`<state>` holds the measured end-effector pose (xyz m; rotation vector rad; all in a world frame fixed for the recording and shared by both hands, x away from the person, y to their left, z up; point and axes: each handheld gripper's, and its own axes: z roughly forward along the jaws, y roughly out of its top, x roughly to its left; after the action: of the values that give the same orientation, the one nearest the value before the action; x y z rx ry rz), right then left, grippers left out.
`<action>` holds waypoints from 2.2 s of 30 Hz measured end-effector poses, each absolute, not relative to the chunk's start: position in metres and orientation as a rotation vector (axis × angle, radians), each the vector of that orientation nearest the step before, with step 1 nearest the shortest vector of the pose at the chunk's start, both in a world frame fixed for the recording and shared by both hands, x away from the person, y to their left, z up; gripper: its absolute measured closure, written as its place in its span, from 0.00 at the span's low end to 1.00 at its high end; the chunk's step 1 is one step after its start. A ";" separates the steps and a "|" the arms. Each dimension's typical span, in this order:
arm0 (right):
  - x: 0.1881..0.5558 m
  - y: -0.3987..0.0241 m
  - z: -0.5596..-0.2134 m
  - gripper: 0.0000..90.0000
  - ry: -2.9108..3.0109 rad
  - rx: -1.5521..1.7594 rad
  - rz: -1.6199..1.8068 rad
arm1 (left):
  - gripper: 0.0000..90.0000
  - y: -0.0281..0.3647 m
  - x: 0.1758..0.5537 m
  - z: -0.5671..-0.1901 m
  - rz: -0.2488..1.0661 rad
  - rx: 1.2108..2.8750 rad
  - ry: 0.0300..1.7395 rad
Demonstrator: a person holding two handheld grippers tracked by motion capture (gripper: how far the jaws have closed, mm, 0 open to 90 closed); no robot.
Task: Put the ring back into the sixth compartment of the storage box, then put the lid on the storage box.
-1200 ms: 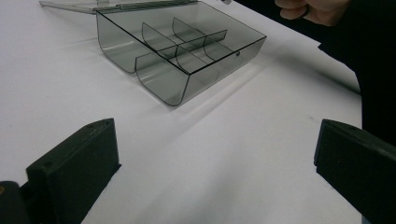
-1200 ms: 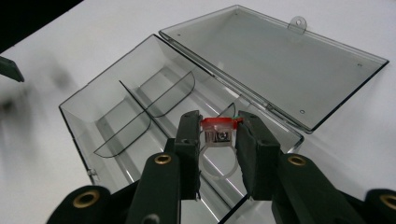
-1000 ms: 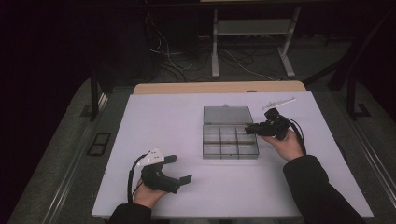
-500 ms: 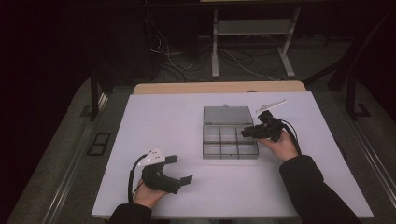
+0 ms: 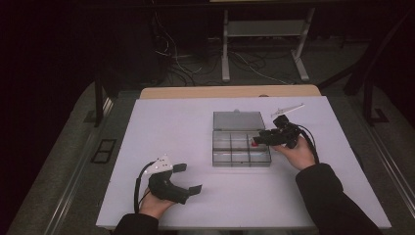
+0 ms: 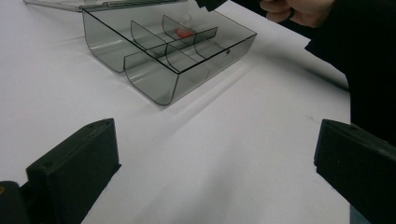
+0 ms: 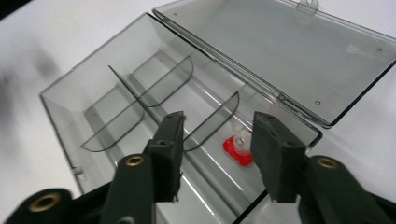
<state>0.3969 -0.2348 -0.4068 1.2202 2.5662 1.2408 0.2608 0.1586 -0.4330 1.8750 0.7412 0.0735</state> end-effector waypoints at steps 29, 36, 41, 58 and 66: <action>0.402 -0.241 -0.372 0.23 2.538 1.244 1.256 | 0.00 0.149 0.300 -0.398 0.011 1.931 0.764; 0.408 -0.246 -0.372 0.11 2.547 1.282 1.309 | 0.00 0.148 0.314 -0.389 0.014 1.929 0.769; 0.410 -0.249 -0.369 0.01 2.524 1.289 1.325 | 0.00 0.150 0.324 -0.384 0.019 1.903 0.798; 0.422 -0.249 -0.357 0.01 2.511 1.294 1.296 | 0.00 0.143 0.370 -0.362 0.054 1.925 0.823; 0.429 -0.247 -0.355 0.01 2.512 1.296 1.293 | 0.00 0.136 0.392 -0.360 0.073 1.958 0.846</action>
<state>0.4291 -0.2470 -0.3546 1.2962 2.5118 1.2932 0.3921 0.1360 -0.3599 1.9584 0.8462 0.0732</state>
